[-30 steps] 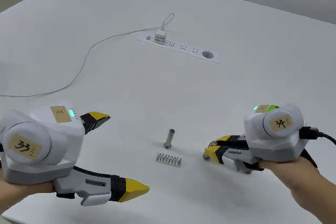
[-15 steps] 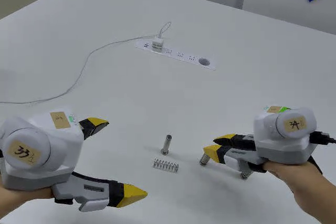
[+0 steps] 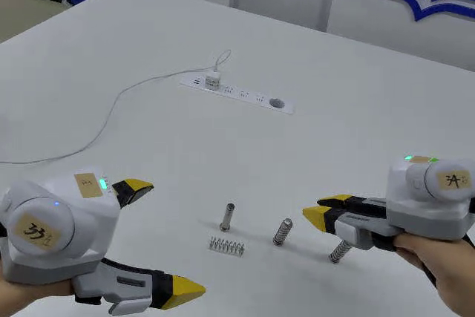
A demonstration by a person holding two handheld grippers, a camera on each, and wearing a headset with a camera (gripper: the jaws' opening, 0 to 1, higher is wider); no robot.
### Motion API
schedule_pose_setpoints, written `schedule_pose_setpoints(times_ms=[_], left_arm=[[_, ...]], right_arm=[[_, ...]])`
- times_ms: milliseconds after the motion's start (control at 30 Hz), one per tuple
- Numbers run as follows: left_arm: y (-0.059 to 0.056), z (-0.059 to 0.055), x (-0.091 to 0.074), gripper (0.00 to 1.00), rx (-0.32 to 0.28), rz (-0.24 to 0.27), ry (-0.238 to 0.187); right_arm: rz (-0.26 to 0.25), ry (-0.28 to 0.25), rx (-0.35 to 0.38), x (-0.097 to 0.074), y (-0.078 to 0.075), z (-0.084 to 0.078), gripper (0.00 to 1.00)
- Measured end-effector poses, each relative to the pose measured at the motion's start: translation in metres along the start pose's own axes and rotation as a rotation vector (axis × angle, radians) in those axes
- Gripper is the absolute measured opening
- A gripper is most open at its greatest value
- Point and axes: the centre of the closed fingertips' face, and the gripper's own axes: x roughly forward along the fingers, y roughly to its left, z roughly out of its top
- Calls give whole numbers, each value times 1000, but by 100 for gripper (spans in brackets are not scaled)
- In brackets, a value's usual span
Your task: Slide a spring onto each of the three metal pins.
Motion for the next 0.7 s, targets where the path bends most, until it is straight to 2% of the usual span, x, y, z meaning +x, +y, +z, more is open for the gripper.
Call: schedule_pose_setpoints(times_ms=[200, 300, 433, 567, 700], left_arm=[[0, 5, -2, 96, 5, 4, -13], [-2, 7, -2, 96, 7, 0, -18], [-3, 4, -2, 96, 12, -4, -9], [-2, 0, -4, 96, 11, 1, -3], [2, -2, -8, 95, -2, 15, -2]], right_arm=[[96, -9, -38, 5, 38, 3, 20], [122, -10, -48, 10, 51, 4, 20], [147, 12, -74, 20, 65, -2, 20], [166, 17, -52, 32, 74, -5, 20], [164, 65, -80, 48, 77, -16, 20]])
